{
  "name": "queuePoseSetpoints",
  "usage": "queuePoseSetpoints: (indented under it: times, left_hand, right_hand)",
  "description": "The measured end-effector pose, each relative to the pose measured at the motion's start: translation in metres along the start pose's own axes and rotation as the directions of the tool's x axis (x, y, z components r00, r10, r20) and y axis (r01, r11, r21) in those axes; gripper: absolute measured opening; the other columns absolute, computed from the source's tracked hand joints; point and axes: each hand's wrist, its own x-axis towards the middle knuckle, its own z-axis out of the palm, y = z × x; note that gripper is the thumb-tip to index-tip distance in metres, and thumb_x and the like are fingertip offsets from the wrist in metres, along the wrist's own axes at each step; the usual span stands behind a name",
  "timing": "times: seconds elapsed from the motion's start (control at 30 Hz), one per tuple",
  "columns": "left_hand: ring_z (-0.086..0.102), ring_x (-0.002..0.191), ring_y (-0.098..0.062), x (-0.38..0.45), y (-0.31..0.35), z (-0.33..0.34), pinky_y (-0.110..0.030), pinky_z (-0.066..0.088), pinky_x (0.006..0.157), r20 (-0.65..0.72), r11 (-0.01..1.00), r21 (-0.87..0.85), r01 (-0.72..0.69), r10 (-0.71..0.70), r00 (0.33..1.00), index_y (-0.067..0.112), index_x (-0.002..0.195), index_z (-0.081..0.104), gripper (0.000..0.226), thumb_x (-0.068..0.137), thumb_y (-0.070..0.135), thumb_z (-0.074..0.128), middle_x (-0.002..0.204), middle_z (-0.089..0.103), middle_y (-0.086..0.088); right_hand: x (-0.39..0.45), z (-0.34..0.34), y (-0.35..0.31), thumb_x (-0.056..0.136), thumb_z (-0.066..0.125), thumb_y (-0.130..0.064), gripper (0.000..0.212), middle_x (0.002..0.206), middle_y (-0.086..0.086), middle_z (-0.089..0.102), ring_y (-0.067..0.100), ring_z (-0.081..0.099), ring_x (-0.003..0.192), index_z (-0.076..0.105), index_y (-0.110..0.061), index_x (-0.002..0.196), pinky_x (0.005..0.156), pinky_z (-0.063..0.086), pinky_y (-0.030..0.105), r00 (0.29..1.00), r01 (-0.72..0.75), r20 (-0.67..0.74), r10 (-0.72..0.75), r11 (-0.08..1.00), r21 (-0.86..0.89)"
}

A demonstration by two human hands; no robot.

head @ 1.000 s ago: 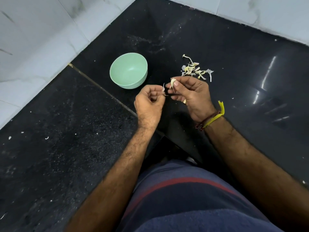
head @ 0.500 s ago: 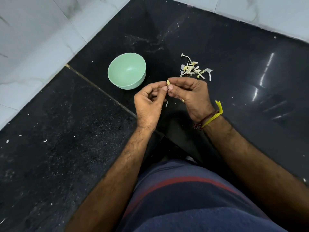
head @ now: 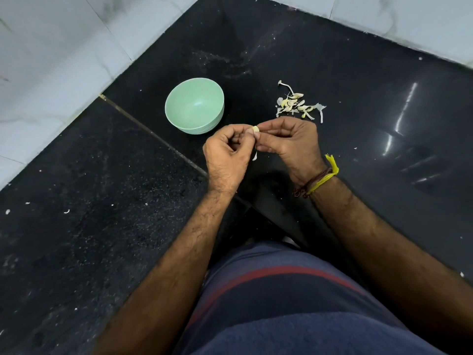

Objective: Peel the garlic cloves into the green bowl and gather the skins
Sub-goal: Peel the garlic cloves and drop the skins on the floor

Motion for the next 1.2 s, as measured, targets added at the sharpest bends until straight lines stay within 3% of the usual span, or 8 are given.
queuePoseSetpoints:
  times: [0.3, 0.5, 0.57, 0.67, 0.73, 0.87, 1.03, 1.2]
  left_hand:
    - [0.064, 0.066, -0.010, -0.001, 0.000, 0.002, -0.026, 0.055, 0.064, -0.041, 0.998, 0.033, -0.052, 0.053, 0.998, 0.006, 0.090, 0.079, 0.012, 0.083, 0.015, 0.074, 0.075, 0.072, -0.004]
    - [0.064, 0.070, -0.028, -0.007, 0.003, 0.005, -0.029, 0.054, 0.064, -0.022, 0.995, 0.032, -0.091, 0.092, 0.996, 0.005, 0.090, 0.078, 0.012, 0.085, 0.013, 0.071, 0.078, 0.070, -0.010]
    - [0.066, 0.072, -0.026, -0.008, 0.002, 0.005, -0.031, 0.055, 0.066, -0.013, 0.995, 0.031, -0.095, 0.095, 0.995, 0.006, 0.091, 0.078, 0.010, 0.086, 0.011, 0.070, 0.081, 0.071, -0.010]
    - [0.064, 0.074, -0.013, -0.008, 0.002, 0.005, -0.023, 0.054, 0.068, -0.019, 0.997, 0.017, -0.079, 0.079, 0.997, 0.004, 0.094, 0.078, 0.011, 0.087, 0.007, 0.071, 0.084, 0.071, -0.009]
    - [0.063, 0.073, -0.012, -0.008, 0.002, 0.007, -0.021, 0.053, 0.068, -0.020, 0.997, 0.023, -0.077, 0.077, 0.997, 0.003, 0.094, 0.078, 0.011, 0.087, 0.008, 0.072, 0.083, 0.071, -0.009]
    - [0.068, 0.075, -0.023, -0.008, 0.003, 0.008, -0.025, 0.055, 0.069, -0.033, 0.998, 0.018, -0.055, 0.055, 0.998, 0.003, 0.091, 0.079, 0.011, 0.086, 0.009, 0.070, 0.082, 0.072, -0.009]
    - [0.056, 0.063, -0.011, -0.008, 0.008, 0.008, -0.027, 0.053, 0.064, 0.006, 0.995, -0.091, 0.051, -0.050, 0.999, 0.004, 0.090, 0.077, 0.010, 0.087, 0.007, 0.068, 0.070, 0.067, -0.008]
    - [0.065, 0.068, -0.016, -0.007, 0.006, 0.003, -0.036, 0.060, 0.069, 0.037, 0.989, -0.083, 0.123, -0.120, 0.992, 0.007, 0.091, 0.078, 0.014, 0.082, 0.016, 0.071, 0.077, 0.074, -0.007]
  right_hand:
    - [-0.004, 0.001, 0.000, 0.078, 0.079, 0.001, 0.018, 0.087, 0.019, 0.075, 0.031, 0.074, 0.079, 0.072, 0.005, 0.094, 0.070, 0.062, 0.036, 1.000, 0.020, 0.007, -0.020, 1.000, -0.004]
    - [-0.003, -0.004, 0.003, 0.080, 0.077, 0.002, 0.018, 0.089, 0.021, 0.074, 0.031, 0.074, 0.078, 0.071, 0.006, 0.096, 0.069, 0.061, 0.035, 0.999, 0.026, 0.029, -0.026, 1.000, 0.010]
    - [-0.003, -0.005, 0.005, 0.080, 0.076, 0.003, 0.016, 0.088, 0.021, 0.074, 0.027, 0.074, 0.076, 0.071, 0.004, 0.095, 0.068, 0.061, 0.033, 0.999, 0.020, 0.040, -0.021, 0.999, 0.025]
    - [-0.003, -0.006, 0.008, 0.081, 0.076, 0.003, 0.016, 0.086, 0.018, 0.075, 0.025, 0.073, 0.075, 0.071, 0.003, 0.096, 0.067, 0.059, 0.031, 0.999, 0.010, 0.048, -0.012, 0.999, 0.048]
    - [-0.002, -0.007, 0.010, 0.081, 0.075, 0.003, 0.016, 0.085, 0.016, 0.075, 0.024, 0.073, 0.074, 0.071, 0.004, 0.096, 0.066, 0.059, 0.030, 0.999, 0.000, 0.054, -0.003, 0.998, 0.061]
    - [0.000, -0.009, 0.011, 0.081, 0.074, 0.003, 0.014, 0.084, 0.014, 0.076, 0.024, 0.072, 0.074, 0.072, -0.001, 0.094, 0.068, 0.060, 0.033, 0.996, -0.018, 0.094, 0.010, 0.997, 0.082]
    - [0.002, -0.014, 0.012, 0.082, 0.073, 0.004, 0.016, 0.084, 0.015, 0.075, 0.023, 0.071, 0.071, 0.070, 0.001, 0.097, 0.068, 0.060, 0.033, 0.991, -0.048, 0.133, 0.029, 0.989, 0.140]
    - [0.000, -0.012, 0.013, 0.083, 0.072, 0.005, 0.017, 0.086, 0.012, 0.076, 0.022, 0.072, 0.072, 0.070, 0.000, 0.099, 0.067, 0.060, 0.031, 0.993, -0.019, 0.118, 0.005, 0.993, 0.120]
